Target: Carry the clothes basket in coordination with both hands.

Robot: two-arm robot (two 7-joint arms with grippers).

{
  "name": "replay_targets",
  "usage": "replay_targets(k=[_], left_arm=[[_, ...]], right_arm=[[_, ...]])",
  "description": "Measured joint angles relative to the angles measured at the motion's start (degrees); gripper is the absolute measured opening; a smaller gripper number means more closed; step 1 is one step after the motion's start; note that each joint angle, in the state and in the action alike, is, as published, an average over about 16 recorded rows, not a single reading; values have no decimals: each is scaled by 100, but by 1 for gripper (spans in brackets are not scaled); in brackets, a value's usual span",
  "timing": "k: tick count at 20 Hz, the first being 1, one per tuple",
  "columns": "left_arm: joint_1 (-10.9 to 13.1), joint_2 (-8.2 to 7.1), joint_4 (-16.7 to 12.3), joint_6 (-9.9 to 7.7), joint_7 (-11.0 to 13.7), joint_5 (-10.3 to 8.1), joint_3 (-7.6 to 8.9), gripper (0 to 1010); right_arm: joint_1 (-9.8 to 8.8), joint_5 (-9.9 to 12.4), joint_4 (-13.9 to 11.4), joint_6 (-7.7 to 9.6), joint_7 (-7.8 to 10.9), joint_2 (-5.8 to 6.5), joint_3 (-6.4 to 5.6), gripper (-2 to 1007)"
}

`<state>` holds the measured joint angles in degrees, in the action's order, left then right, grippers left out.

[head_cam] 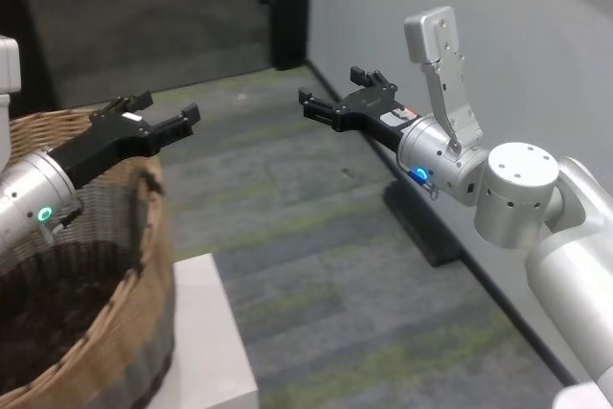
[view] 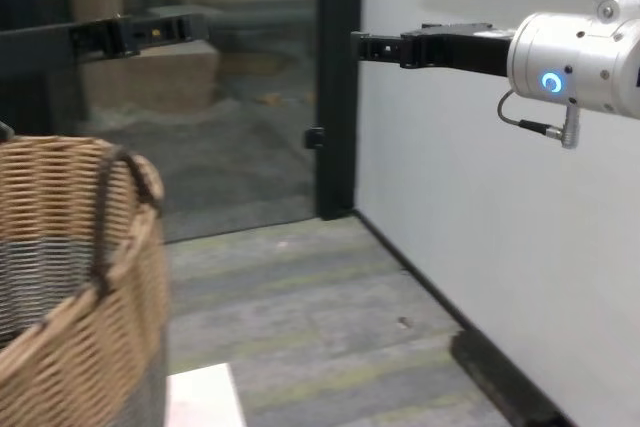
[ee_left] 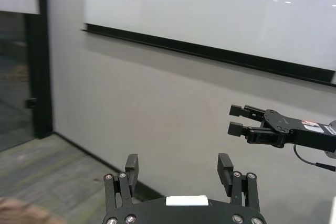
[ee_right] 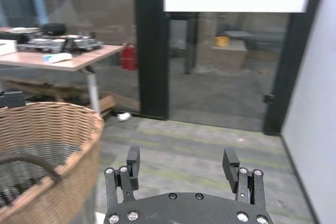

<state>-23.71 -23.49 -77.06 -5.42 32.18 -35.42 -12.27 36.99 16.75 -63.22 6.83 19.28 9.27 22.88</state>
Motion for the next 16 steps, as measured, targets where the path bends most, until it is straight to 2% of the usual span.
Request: replay_targets(k=[16], left_arm=[[-1, 0, 0, 1, 0, 0, 0, 1000]], right_arm=[[0, 0, 0, 0, 0, 0, 0, 1000]])
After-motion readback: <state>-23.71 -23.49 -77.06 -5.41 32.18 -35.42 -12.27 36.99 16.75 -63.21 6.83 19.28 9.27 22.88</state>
